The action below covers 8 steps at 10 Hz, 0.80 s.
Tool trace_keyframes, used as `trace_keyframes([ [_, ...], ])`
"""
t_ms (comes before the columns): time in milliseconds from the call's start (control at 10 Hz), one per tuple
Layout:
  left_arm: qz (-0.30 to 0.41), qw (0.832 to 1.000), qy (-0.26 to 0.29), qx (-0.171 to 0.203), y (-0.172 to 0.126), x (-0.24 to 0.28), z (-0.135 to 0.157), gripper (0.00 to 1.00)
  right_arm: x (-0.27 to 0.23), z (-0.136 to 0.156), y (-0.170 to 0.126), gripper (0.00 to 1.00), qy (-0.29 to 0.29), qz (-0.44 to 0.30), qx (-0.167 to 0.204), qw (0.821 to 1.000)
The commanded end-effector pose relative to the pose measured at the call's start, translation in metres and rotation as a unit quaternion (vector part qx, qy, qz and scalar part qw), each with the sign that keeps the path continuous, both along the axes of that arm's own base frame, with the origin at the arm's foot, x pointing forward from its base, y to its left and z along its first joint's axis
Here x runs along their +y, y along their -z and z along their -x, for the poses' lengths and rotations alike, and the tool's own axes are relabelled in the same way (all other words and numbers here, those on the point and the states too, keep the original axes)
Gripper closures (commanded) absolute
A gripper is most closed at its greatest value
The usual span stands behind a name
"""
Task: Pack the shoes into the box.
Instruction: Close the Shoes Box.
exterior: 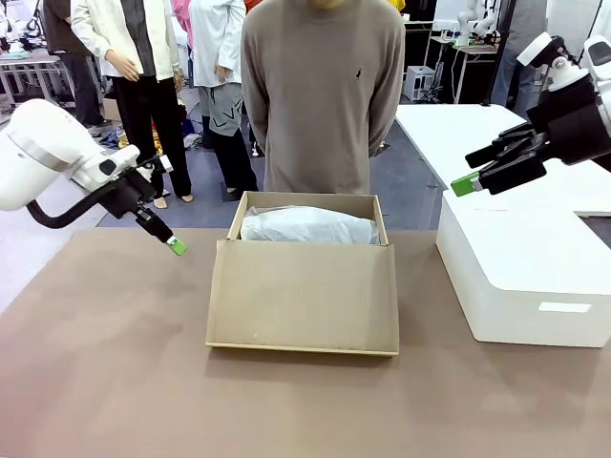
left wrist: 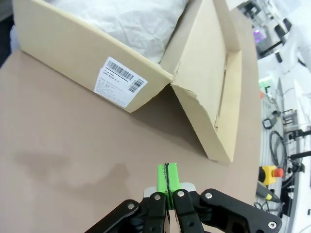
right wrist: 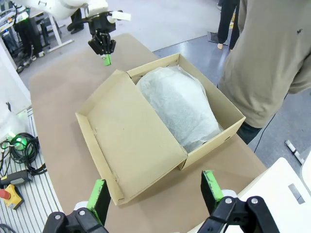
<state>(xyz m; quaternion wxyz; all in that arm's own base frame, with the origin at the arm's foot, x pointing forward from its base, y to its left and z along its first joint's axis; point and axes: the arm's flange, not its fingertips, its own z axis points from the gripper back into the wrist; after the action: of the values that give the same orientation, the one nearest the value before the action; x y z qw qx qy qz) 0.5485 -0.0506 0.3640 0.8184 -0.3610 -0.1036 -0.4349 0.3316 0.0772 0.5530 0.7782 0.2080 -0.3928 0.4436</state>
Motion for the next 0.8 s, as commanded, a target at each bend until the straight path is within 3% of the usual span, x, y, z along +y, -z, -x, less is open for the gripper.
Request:
trace_keyframes([
  [0,0.021,1.0,0.011,-0.006,0.009,-0.005,0.004,1.0,0.0,-0.002,0.0,0.0,-0.008,-0.007,-0.005,1.0],
  [700,0.007,1.0,0.016,0.013,0.013,-0.008,0.0,1.0,0.0,-0.002,0.0,0.0,-0.008,-0.007,-0.005,1.0],
])
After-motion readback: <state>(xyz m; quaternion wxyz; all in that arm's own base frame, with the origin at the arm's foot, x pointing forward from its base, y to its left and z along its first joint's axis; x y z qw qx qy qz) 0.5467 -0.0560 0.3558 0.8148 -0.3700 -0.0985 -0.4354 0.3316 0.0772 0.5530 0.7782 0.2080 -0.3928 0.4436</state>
